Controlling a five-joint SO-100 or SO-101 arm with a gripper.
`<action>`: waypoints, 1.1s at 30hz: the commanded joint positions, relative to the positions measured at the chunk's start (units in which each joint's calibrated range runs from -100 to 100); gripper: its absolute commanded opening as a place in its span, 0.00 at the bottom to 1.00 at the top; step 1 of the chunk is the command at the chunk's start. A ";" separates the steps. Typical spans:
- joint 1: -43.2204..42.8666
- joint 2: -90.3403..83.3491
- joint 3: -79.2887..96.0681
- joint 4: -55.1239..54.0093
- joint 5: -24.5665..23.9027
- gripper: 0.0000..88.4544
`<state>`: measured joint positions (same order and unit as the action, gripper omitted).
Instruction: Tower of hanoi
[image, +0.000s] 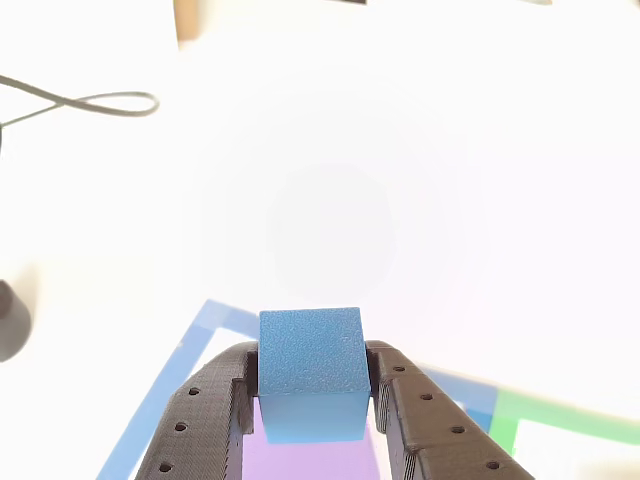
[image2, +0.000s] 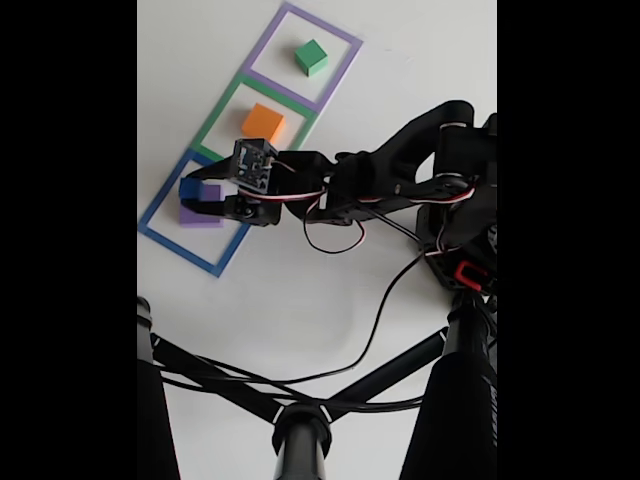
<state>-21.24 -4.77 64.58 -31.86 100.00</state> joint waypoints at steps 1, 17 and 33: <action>2.55 -14.89 -6.21 20.69 0.00 0.01; 18.08 -24.26 -76.85 118.26 0.00 0.00; 33.32 -22.97 -93.76 131.70 0.00 0.00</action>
<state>8.64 -25.20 -29.33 98.96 100.00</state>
